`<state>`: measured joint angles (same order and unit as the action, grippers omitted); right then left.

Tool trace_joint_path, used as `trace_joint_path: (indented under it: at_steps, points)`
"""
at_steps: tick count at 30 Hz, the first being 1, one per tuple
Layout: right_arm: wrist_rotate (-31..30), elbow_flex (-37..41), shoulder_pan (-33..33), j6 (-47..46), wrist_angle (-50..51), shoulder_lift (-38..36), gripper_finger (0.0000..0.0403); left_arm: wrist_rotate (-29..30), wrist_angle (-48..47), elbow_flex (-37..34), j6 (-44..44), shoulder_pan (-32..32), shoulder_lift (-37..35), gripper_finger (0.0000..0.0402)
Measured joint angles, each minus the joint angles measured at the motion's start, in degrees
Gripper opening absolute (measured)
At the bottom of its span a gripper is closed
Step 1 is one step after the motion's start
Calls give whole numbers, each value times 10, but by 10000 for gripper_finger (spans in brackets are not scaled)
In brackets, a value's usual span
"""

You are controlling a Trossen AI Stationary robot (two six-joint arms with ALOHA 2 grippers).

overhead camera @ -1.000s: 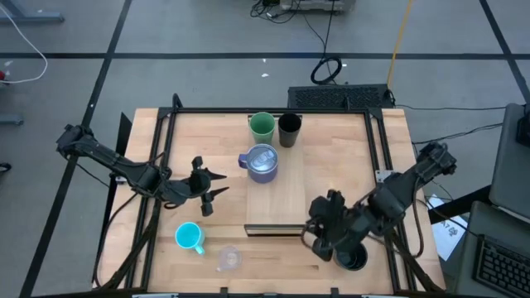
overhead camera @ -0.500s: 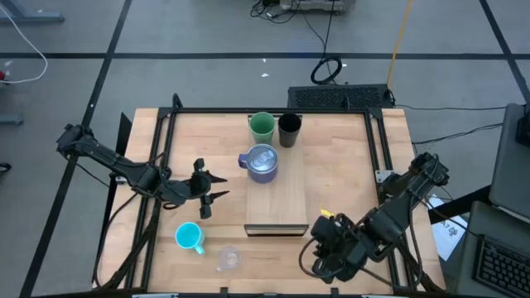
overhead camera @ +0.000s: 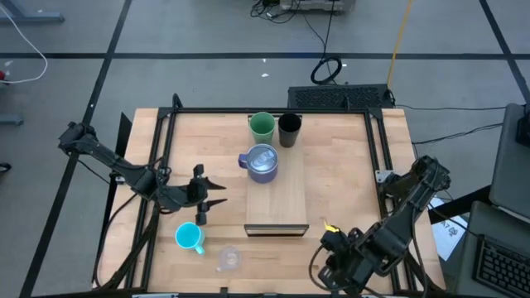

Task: Stack small to large cups/mugs on shelf
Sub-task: Put the black mug on the shelf

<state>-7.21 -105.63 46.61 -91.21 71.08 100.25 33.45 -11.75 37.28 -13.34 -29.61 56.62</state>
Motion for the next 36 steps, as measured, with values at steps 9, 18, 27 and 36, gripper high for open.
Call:
trace_joint_path:
  at_steps: [9, 18, 27, 36]
  points:
    - [62, 77, 2, -71, -22, 0, 158, 0, 0, 0, 2, -1, 0, 170]
    - [88, 128, 2, -118, -25, 0, 232, 0, 0, 0, 1, 0, 0, 170]
    - [89, 160, 2, -131, -38, 0, 231, 0, 0, 0, 1, 0, 0, 170]
    - [90, 179, 2, -127, -57, 0, 229, 0, 0, 0, 0, 0, 0, 170]
